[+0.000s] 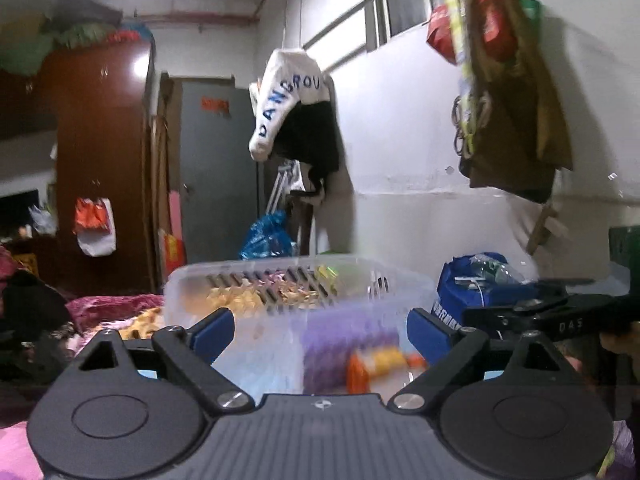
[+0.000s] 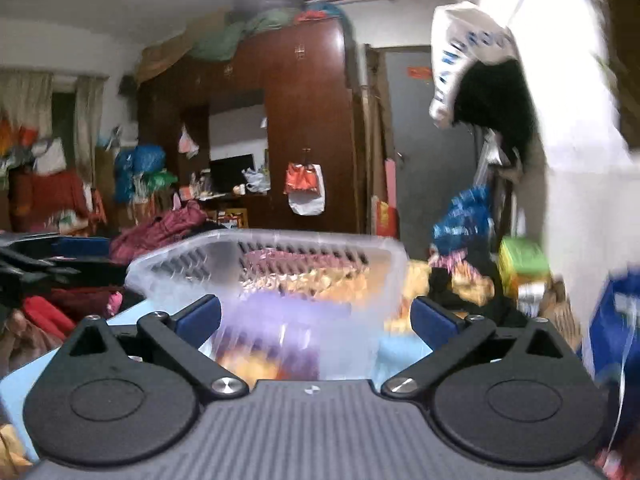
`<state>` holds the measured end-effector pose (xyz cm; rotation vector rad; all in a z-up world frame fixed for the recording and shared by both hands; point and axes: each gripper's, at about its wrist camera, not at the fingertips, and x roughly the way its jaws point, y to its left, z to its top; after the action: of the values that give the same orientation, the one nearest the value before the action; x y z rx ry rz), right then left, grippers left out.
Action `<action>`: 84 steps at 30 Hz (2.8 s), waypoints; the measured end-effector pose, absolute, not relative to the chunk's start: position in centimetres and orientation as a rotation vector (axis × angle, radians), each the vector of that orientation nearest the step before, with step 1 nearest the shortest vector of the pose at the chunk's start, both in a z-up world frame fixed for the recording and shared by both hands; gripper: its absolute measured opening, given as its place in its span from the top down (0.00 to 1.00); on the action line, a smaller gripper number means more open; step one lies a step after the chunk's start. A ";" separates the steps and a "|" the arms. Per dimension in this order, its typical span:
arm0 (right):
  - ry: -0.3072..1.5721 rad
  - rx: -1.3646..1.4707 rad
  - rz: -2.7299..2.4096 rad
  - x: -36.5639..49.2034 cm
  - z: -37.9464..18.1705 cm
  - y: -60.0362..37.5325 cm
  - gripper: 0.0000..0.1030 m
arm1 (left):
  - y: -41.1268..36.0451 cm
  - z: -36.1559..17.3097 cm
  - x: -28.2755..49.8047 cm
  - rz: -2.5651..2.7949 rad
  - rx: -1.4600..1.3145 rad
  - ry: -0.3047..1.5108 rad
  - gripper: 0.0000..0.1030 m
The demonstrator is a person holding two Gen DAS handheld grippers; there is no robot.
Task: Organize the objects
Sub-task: 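Lower the tissue pack into the basket and open both grippers, then grasp the white-and-grey plush toy with both grippers, then lift the plush toy with both grippers and carry it over the basket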
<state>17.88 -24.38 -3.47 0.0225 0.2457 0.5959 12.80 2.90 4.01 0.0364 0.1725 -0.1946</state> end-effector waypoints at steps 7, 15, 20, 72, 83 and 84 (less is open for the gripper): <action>0.197 0.097 0.626 11.4 -8.3 -22.8 0.00 | 7.1 -0.6 6.2 -0.037 -0.052 0.099 0.08; 0.186 -0.050 0.833 9.7 -8.7 -16.6 0.02 | 8.6 -3.4 5.7 -0.056 0.019 0.138 0.10; 0.227 -0.105 0.899 9.6 -9.6 -14.7 0.20 | 7.8 -4.6 5.6 -0.096 0.091 0.173 0.15; 0.046 -0.156 0.881 8.7 -6.5 -17.3 0.85 | 3.3 -1.8 4.3 -0.116 0.193 0.072 0.85; -0.065 -0.253 0.798 14.9 3.4 -15.4 0.85 | 1.7 7.6 13.1 -0.128 0.227 0.023 0.85; -0.066 -0.271 0.783 15.9 4.0 -15.0 0.85 | 1.7 8.2 14.2 -0.118 0.225 0.034 0.85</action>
<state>15.87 -15.04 3.96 -0.2707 -0.0658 0.7829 14.18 1.69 8.17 0.2255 0.0345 -0.1181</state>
